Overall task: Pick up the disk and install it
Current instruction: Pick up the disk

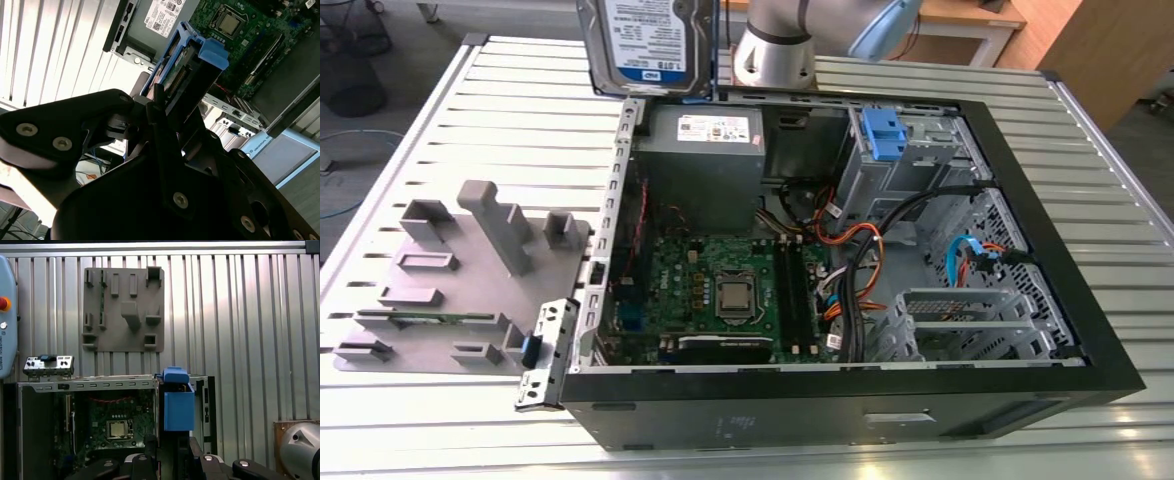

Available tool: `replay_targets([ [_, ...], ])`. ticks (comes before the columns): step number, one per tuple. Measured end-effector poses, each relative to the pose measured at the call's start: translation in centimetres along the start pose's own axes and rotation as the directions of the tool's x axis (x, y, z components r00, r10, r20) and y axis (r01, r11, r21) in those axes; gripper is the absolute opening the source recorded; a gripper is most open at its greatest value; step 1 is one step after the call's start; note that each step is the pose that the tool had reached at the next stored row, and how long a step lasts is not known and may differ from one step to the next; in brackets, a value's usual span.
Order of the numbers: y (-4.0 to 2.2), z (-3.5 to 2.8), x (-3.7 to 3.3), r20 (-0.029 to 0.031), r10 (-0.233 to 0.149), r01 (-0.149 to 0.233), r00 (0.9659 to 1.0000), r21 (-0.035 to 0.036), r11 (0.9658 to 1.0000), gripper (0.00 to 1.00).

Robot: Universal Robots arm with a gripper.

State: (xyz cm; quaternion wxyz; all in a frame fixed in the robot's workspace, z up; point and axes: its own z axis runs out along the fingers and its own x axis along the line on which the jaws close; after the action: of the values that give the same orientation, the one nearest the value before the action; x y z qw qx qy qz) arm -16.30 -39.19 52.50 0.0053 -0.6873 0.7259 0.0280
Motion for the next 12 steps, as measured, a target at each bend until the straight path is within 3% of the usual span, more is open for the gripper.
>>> replay_targets([
  [12, -2.0, -0.06, -0.11, 0.0, 0.0, 0.0, 1.0, -0.0001, 1.0, 0.35],
])
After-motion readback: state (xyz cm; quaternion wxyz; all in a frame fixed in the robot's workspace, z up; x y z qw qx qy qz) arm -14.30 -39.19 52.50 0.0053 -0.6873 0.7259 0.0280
